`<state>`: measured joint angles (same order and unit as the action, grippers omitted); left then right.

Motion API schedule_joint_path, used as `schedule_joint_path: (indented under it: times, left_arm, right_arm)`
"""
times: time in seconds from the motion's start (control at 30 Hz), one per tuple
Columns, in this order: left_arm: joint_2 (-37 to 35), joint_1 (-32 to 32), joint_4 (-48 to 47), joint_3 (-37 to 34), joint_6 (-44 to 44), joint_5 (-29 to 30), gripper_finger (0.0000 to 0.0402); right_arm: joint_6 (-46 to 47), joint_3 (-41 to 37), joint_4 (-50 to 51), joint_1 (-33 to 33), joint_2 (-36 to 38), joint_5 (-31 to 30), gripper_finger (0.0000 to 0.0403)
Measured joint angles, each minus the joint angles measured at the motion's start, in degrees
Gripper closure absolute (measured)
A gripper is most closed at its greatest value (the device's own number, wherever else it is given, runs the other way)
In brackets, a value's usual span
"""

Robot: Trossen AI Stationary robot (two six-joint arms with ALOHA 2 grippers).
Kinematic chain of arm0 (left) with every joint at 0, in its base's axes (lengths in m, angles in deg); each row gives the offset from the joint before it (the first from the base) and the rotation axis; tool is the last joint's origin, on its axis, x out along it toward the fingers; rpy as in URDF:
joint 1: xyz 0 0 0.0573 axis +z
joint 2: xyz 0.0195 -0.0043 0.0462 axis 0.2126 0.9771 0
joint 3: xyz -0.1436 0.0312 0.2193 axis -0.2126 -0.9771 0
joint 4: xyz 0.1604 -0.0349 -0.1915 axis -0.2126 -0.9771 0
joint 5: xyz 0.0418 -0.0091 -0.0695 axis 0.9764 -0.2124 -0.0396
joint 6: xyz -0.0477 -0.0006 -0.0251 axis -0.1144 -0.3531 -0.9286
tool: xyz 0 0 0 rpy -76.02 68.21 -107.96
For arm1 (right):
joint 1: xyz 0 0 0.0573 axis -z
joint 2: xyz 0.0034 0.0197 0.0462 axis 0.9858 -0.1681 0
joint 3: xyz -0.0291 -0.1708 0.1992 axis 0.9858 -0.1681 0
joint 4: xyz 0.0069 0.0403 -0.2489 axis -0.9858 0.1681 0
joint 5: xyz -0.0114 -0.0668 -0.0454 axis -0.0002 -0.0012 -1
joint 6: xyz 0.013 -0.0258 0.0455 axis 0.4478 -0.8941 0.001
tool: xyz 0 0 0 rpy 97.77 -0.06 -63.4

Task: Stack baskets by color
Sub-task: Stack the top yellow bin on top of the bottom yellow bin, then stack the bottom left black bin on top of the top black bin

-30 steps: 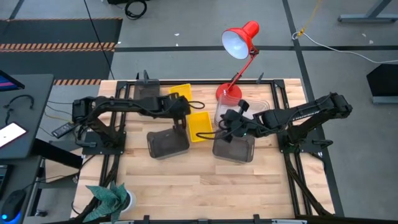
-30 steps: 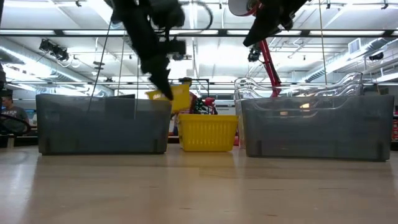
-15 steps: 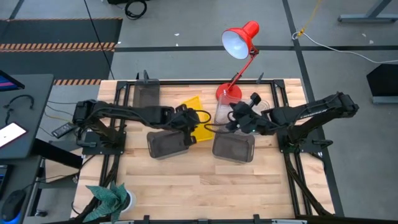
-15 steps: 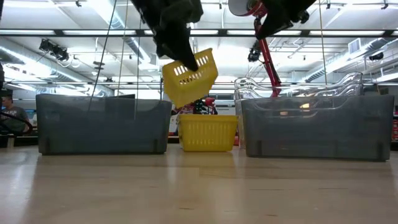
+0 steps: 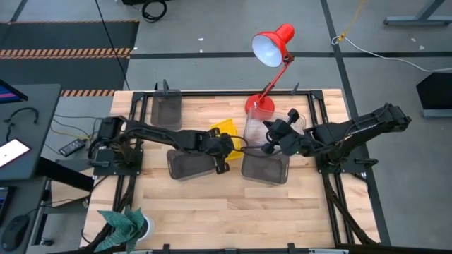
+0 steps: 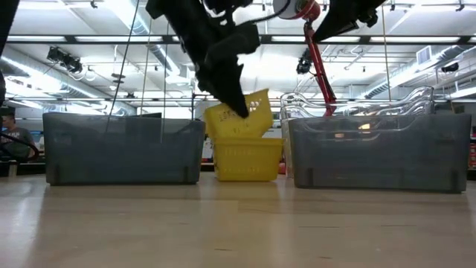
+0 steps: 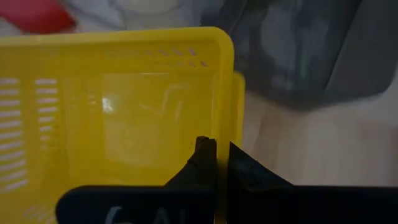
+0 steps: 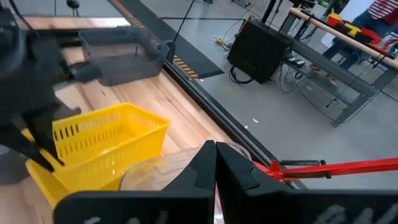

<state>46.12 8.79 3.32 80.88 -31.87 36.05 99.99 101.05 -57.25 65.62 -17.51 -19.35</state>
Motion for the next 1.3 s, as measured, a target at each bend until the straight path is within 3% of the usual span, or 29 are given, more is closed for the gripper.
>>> schedule_joint_path:
  times: [0.47,0.83,0.97,1.1,1.3]
  left_arm:
    - [0.95,0.83,-0.42,-0.06,-0.74,-2.61,0.0384]
    - [0.79,1.40,-0.52,-0.06,-0.28,-1.13,0.0245]
    - [-0.71,0.60,-3.40,-0.06,2.32,-2.34,0.0218]
    - [-3.39,-1.73,-7.28,-0.06,4.74,-2.87,0.0218]
    - [-8.20,-4.80,-13.76,-0.04,1.15,-9.68,0.0238]
  right_arm:
    - [-1.46,0.04,-0.94,0.09,-0.04,0.24,0.0393]
    - [-1.51,0.04,-0.94,0.09,-0.04,0.26,0.0393]
    - [-1.51,-0.10,-0.99,0.09,-0.04,0.27,0.0393]
    - [-1.52,-0.95,-0.82,0.09,-0.09,0.33,0.0393]
    - [-1.52,-1.68,-0.94,0.57,-0.09,0.34,0.0393]
